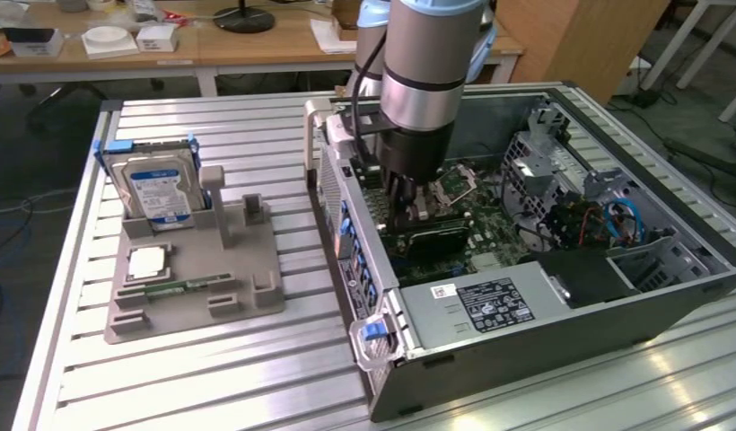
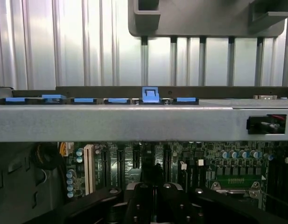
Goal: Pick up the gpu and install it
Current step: 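Press down on the gpu until it lock into place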
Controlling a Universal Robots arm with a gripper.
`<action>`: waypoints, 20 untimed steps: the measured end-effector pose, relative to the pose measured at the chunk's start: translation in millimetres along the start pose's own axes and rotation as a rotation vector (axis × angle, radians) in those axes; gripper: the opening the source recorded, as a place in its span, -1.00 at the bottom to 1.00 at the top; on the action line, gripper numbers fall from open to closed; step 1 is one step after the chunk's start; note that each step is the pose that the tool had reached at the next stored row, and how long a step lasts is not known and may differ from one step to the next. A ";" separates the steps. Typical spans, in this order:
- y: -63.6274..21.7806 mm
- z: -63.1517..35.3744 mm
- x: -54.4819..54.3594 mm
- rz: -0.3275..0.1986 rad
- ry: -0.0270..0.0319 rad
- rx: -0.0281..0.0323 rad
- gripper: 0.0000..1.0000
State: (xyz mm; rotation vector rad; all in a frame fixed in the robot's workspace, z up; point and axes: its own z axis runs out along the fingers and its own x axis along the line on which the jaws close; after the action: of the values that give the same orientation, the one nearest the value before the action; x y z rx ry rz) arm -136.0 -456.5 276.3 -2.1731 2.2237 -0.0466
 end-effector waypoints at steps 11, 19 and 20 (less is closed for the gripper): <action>-0.3 -12.0 0.0 0.000 0.0019 0.0022 -0.80; -0.9 -27.1 -0.1 0.000 0.0027 0.0026 -0.80; -1.0 -27.8 -0.1 0.000 0.0027 0.0006 -0.80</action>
State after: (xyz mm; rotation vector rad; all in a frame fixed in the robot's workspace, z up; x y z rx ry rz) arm -136.3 -456.4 304.0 -2.1740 2.2249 -0.0502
